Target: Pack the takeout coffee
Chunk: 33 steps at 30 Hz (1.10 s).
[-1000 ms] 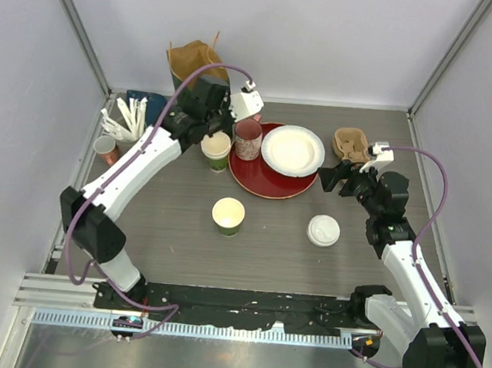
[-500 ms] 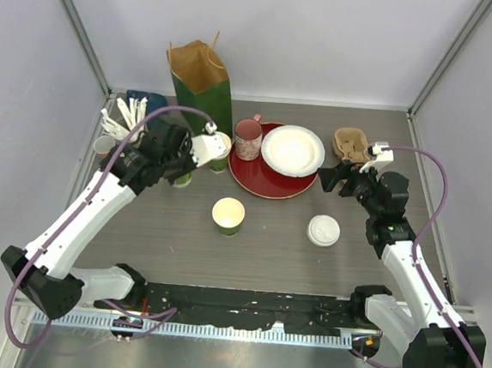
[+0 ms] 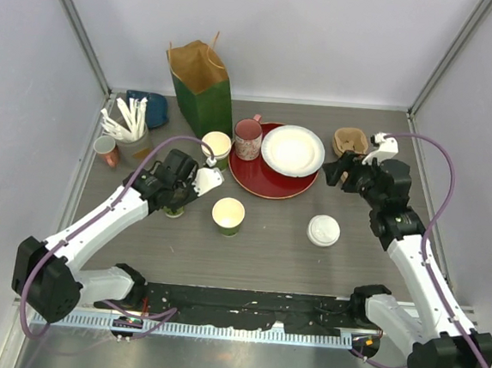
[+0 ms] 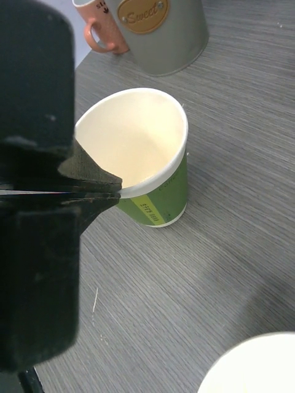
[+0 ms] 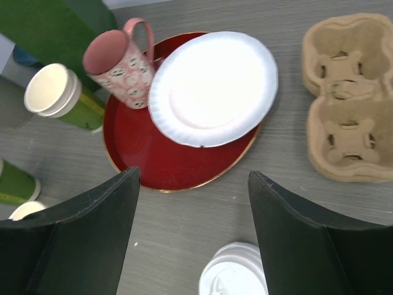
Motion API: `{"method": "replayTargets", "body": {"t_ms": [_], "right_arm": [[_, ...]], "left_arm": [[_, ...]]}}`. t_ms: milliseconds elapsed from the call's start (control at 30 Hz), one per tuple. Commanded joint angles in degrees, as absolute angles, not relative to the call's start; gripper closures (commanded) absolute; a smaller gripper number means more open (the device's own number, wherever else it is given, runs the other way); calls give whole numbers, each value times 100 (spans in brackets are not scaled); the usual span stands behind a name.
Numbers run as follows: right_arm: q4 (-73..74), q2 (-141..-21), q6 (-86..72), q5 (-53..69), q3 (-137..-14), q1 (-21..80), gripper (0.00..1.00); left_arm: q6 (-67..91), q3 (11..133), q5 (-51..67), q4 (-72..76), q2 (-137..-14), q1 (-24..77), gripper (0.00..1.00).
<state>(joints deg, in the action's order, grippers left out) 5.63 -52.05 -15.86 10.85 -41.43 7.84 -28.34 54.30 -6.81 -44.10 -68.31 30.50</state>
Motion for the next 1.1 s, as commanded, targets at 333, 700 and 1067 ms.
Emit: {"method": "replayTargets", "body": {"t_ms": [333,700,1067], "right_arm": [[4183,-6477,-1441,-2188,-6134,2838,28],[4676,-6679,-2091,-1845,-6012,3401,35],[4149,-7110,-2619,-2741,-5397,4236,52]], "left_arm": [[-2285,5335,139,-4420,-6241,3023,100],[-2285,5159,359,-4438,-6082,3024,74],[-1925,6407,466,-5467,-6038,3032,37]]}}
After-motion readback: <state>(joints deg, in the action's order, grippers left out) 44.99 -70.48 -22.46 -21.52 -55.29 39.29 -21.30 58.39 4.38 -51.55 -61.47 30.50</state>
